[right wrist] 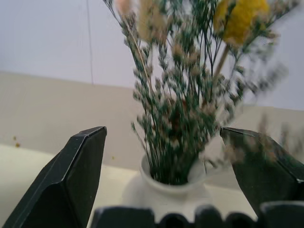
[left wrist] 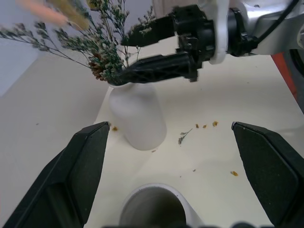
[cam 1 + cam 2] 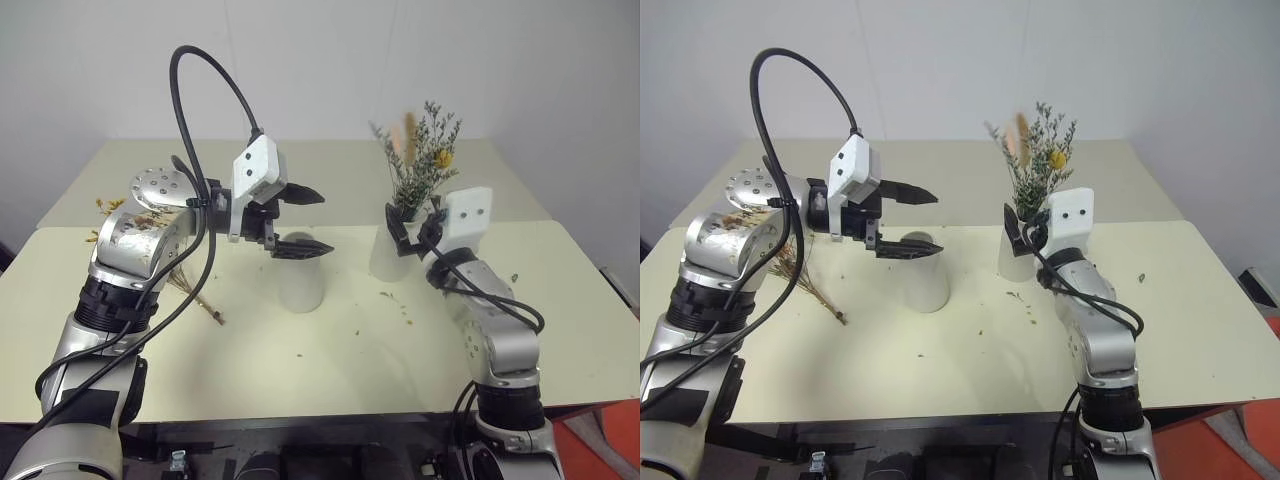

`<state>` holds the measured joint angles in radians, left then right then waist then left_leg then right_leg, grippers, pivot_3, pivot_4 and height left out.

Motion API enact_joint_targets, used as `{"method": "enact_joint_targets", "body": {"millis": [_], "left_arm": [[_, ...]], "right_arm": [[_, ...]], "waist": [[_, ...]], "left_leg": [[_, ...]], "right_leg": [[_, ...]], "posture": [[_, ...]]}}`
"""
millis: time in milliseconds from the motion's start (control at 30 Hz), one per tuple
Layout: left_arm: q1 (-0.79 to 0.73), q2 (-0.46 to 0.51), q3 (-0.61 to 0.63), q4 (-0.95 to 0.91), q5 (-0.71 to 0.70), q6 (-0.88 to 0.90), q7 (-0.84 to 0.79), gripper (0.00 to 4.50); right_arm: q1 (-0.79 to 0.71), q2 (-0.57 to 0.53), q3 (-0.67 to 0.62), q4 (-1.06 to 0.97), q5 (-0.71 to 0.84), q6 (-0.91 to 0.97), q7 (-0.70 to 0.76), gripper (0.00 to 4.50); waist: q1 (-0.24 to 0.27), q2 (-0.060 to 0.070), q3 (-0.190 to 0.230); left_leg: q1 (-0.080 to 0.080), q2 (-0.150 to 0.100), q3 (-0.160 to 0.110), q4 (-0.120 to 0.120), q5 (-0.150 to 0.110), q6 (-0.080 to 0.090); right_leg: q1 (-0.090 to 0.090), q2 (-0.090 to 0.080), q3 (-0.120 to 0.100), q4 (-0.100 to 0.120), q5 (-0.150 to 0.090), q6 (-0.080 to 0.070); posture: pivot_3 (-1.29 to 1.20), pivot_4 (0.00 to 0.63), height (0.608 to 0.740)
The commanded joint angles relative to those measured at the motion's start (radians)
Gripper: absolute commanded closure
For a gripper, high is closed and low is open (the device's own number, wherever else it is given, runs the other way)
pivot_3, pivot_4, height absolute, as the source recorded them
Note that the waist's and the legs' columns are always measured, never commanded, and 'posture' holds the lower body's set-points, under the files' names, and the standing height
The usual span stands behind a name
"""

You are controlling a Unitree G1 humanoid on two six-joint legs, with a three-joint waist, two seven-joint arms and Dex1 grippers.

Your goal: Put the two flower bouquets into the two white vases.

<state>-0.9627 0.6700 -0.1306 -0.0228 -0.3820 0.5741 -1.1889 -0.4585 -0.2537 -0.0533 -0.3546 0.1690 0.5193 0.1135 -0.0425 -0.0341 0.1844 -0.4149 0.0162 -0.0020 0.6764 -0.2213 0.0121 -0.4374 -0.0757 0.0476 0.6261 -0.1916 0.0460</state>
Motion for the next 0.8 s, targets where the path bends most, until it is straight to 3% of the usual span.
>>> {"method": "enact_joint_targets", "body": {"millis": [33,133,267,533,700,800], "left_arm": [[-0.018,-0.033,0.086,-0.017,-0.026,-0.046,0.068,0.00],[-0.036,-0.083,0.184,-0.026,-0.095,0.018,0.168,0.00],[-0.033,-0.067,0.295,-0.072,-0.178,0.130,0.270,0.00],[-0.047,0.012,0.387,-0.088,-0.168,0.370,0.540,0.00],[-0.096,0.007,0.423,-0.075,-0.101,0.558,0.799,0.00],[-0.149,-0.008,0.435,-0.093,-0.064,0.724,0.929,0.00]], "right_arm": [[0.027,-0.039,-0.024,-0.130,-0.003,0.030,0.017,0.02],[0.060,-0.082,-0.048,-0.201,0.001,0.059,0.030,0.02],[0.110,-0.180,-0.142,-0.343,0.098,0.167,0.112,0.02],[0.061,-0.438,-0.342,-0.475,0.520,0.423,0.362,0.02],[-0.150,-0.572,-0.191,-0.384,0.609,0.509,0.439,0.02],[-0.291,-0.583,-0.081,-0.287,0.620,0.527,0.488,0.02]], "waist": [[0.001,0.000,0.000],[0.003,0.000,0.000],[0.000,0.000,0.000],[0.001,-0.001,0.000],[-0.001,-0.001,0.000],[0.000,-0.002,0.001]], "left_leg": [[0.000,0.000,0.000,0.000,0.000,0.000],[0.000,0.000,0.000,0.000,0.000,0.000],[0.000,0.000,0.000,0.000,0.000,0.000],[0.006,0.000,-0.001,0.000,0.000,0.000],[0.011,0.001,-0.001,0.000,0.000,0.000],[0.011,0.001,-0.002,-0.001,0.000,0.000]], "right_leg": [[0.000,0.000,0.000,0.000,0.000,0.000],[0.000,0.000,0.000,0.000,0.000,0.000],[0.000,0.000,0.000,0.000,0.000,0.001],[0.006,0.000,0.000,-0.001,-0.004,0.007],[0.011,0.000,-0.001,-0.003,-0.005,0.008],[0.011,0.000,-0.002,-0.004,-0.005,0.007]], "posture": [[0.00,0.150,0.740],[0.00,0.150,0.740],[0.00,0.150,0.740],[0.00,0.150,0.740],[0.00,0.150,0.740],[0.00,0.150,0.740]]}}
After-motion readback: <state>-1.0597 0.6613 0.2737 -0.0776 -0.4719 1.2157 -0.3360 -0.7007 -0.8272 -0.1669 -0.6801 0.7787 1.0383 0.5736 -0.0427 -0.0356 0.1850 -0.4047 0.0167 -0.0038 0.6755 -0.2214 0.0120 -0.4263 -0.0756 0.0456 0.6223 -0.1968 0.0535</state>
